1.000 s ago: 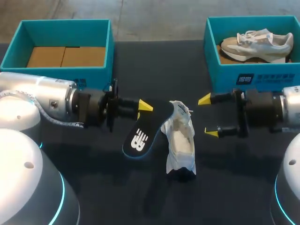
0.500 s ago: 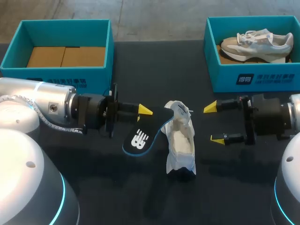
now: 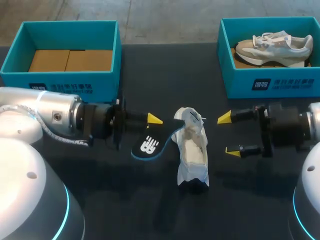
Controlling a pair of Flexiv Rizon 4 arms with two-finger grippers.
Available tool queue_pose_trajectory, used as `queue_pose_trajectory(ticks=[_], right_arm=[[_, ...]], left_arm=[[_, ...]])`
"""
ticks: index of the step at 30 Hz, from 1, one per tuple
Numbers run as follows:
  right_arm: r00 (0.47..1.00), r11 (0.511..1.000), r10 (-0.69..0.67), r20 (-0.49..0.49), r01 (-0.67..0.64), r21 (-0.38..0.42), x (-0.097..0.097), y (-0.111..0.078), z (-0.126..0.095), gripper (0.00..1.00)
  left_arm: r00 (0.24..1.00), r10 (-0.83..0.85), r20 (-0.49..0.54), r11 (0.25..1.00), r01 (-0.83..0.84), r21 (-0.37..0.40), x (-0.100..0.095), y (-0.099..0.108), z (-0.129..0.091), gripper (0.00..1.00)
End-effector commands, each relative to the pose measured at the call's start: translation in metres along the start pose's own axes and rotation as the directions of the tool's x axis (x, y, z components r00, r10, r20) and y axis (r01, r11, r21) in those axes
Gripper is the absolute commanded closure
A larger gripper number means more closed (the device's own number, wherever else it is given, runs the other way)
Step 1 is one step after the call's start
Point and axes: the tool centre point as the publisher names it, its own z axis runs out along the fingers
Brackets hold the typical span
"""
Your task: Take the shoe out of the shoebox, open the shoe tongue, remove and reinsert the insole, then place the shoe into the shoebox
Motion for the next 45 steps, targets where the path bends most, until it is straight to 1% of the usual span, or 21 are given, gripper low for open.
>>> queue_pose_trajectory(ticks=[1, 5, 8, 10, 12, 14, 17, 20, 25, 29, 33, 37, 42, 45], right_arm=[[1.000, 1.000, 0.005, -0.003, -0.005, -0.019, -0.014, -0.009, 0.000, 0.00], [1.000, 0.999, 0.004, -0.010, -0.004, -0.047, -0.023, -0.018, -0.008, 0.00], [1.000, 0.995, 0.008, 0.022, -0.006, -0.104, -0.027, -0.023, -0.014, 0.00], [1.000, 0.994, 0.008, 0.023, -0.005, -0.105, -0.029, -0.026, -0.018, 0.00], [1.000, 0.995, 0.011, 0.025, -0.008, -0.103, -0.031, -0.025, -0.023, 0.00], [0.998, 0.997, 0.028, 0.051, -0.025, -0.071, -0.030, -0.021, -0.027, 0.00], [0.994, 0.997, 0.054, 0.091, -0.048, -0.059, -0.025, -0.014, -0.032, 0.00], [0.991, 0.996, 0.069, 0.111, -0.062, -0.061, -0.023, -0.010, -0.037, 0.00], [0.986, 0.994, 0.091, 0.143, -0.081, -0.077, -0.026, -0.008, -0.042, 0.00], [0.975, 0.992, 0.100, 0.199, -0.081, -0.097, -0.027, -0.008, -0.044, 0.00], [0.969, 0.991, 0.092, 0.228, -0.067, -0.118, -0.027, -0.011, -0.046, 0.00], [0.961, 0.987, 0.098, 0.258, -0.062, -0.147, -0.032, -0.014, -0.047, 0.00], [0.956, 0.984, 0.105, 0.274, -0.060, -0.168, -0.037, -0.015, -0.048, 0.00], [0.955, 0.984, 0.097, 0.279, -0.049, -0.173, -0.039, -0.016, -0.048, 0.00]], left_arm=[[0.998, -0.056, 0.005, 0.998, 0.056, -0.003, 0.013, 0.006, 0.005, 1.00], [0.994, -0.108, 0.005, 0.994, 0.108, -0.002, 0.024, 0.004, 0.005, 1.00], [0.994, -0.112, -0.012, 0.994, 0.112, -0.011, 0.029, 0.001, 0.010, 1.00], [0.993, -0.118, -0.026, 0.993, 0.117, -0.011, 0.031, -0.001, 0.013, 1.00], [0.992, -0.121, -0.035, 0.993, 0.120, -0.012, 0.033, -0.003, 0.016, 1.00], [0.991, -0.122, -0.047, 0.993, 0.121, -0.014, 0.035, -0.005, 0.019, 1.00], [0.991, -0.123, -0.057, 0.992, 0.123, -0.013, 0.035, -0.006, 0.023, 1.00], [0.990, -0.131, -0.060, 0.991, 0.131, -0.006, 0.035, -0.005, 0.026, 1.00], [0.984, -0.167, -0.058, 0.986, 0.167, -0.002, 0.038, 0.002, 0.030, 1.00], [0.979, -0.194, -0.065, 0.981, 0.194, -0.005, 0.038, 0.007, 0.032, 1.00], [0.975, -0.215, -0.057, 0.977, 0.215, -0.005, 0.032, 0.010, 0.034, 1.00], [0.972, -0.230, -0.056, 0.973, 0.230, -0.006, 0.028, 0.012, 0.036, 1.00], [0.964, -0.261, -0.052, 0.965, 0.261, -0.004, 0.030, 0.015, 0.039, 1.00], [0.960, -0.276, -0.053, 0.961, 0.275, -0.022, 0.034, 0.018, 0.040, 1.00]])
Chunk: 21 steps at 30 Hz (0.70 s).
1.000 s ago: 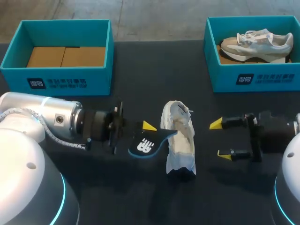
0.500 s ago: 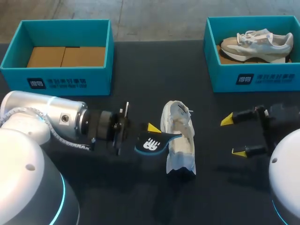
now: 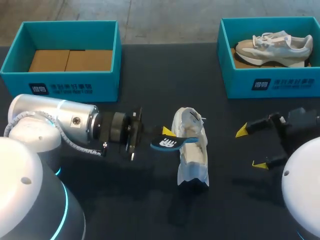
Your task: Take the shoe out of the shoebox, open the shoe tongue, remove and reinsert the insole, then place the shoe into the shoebox
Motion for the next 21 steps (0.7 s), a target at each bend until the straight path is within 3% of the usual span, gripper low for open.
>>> queue_pose_trajectory(ticks=[1, 21], right_arm=[[1.000, 1.000, -0.014, -0.006, 0.014, -0.020, -0.002, -0.008, -0.002, 0.00], [0.991, 0.990, -0.137, -0.004, 0.137, -0.018, -0.023, -0.009, 0.023, 0.00]], left_arm=[[1.000, -0.012, 0.000, 1.000, 0.012, -0.014, 0.003, 0.006, 0.005, 1.00], [0.999, -0.032, 0.020, 0.999, 0.032, -0.004, 0.006, 0.019, 0.014, 1.00]])
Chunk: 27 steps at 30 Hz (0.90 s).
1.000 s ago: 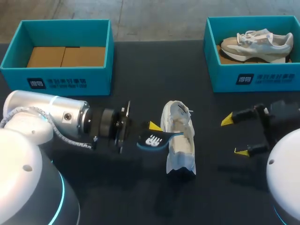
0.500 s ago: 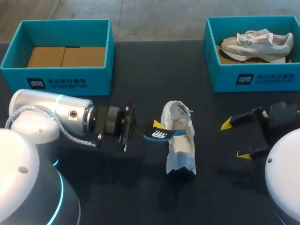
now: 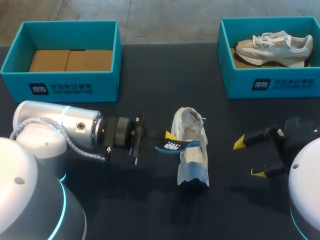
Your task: Take the shoe out of the shoebox, open the shoe tongue, remove and reinsert the insole, then place the shoe into the shoebox
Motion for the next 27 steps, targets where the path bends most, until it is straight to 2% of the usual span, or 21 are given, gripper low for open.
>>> queue_pose_trajectory(ticks=[1, 9, 12, 27], right_arm=[[1.000, 1.000, -0.019, -0.001, 0.019, -0.005, -0.003, 0.002, 0.012, 0.00], [0.999, 0.999, -0.047, 0.020, 0.047, -0.014, -0.009, -0.002, 0.022, 0.00], [0.997, 0.999, -0.048, 0.066, 0.049, -0.013, -0.012, -0.002, 0.026, 0.00], [0.991, 0.993, -0.086, 0.105, 0.076, 0.089, -0.011, -0.008, 0.035, 0.00]], left_arm=[[1.000, -0.005, 0.004, 1.000, 0.005, -0.001, -0.002, 0.006, 0.006, 1.00], [1.000, -0.027, 0.004, 1.000, 0.027, -0.009, -0.007, 0.009, 0.009, 1.00], [1.000, -0.030, 0.001, 0.999, 0.030, -0.011, -0.007, 0.010, 0.009, 1.00], [0.999, -0.039, -0.014, 0.999, 0.039, -0.011, -0.010, 0.017, 0.011, 1.00]])
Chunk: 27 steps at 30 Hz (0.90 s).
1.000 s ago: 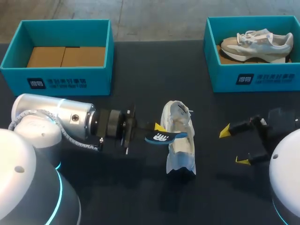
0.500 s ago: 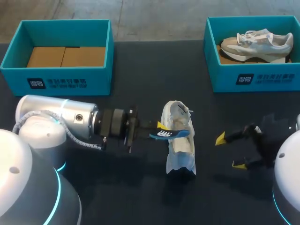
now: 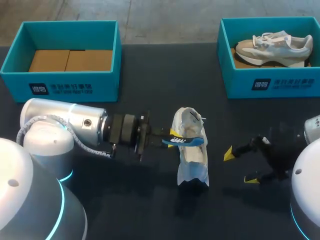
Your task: Take the shoe out of the shoebox, open the shoe tongue, remove and reinsert the insole, then place the shoe into the shoebox
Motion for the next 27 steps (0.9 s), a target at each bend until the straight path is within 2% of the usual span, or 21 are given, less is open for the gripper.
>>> queue_pose_trajectory(ticks=[1, 13, 21, 27], right_arm=[[1.000, 1.000, -0.010, 0.015, 0.010, 0.021, 0.005, 0.002, 0.004, 0.00], [0.997, 0.996, -0.071, -0.013, 0.072, 0.056, 0.008, -0.003, 0.010, 0.00], [0.990, 0.985, -0.144, -0.006, 0.144, 0.100, 0.019, -0.005, 0.016, 0.00], [0.985, 0.980, -0.174, 0.008, 0.172, 0.098, 0.026, -0.004, 0.012, 0.00]], left_arm=[[1.000, -0.003, -0.006, 1.000, 0.003, 0.000, -0.002, 0.003, 0.002, 1.00], [1.000, -0.009, -0.009, 1.000, 0.009, 0.007, -0.004, 0.007, 0.003, 1.00], [1.000, -0.014, -0.012, 1.000, 0.014, 0.011, -0.002, 0.011, 0.004, 1.00], [1.000, -0.015, -0.010, 1.000, 0.015, 0.006, -0.003, 0.011, 0.003, 1.00]])
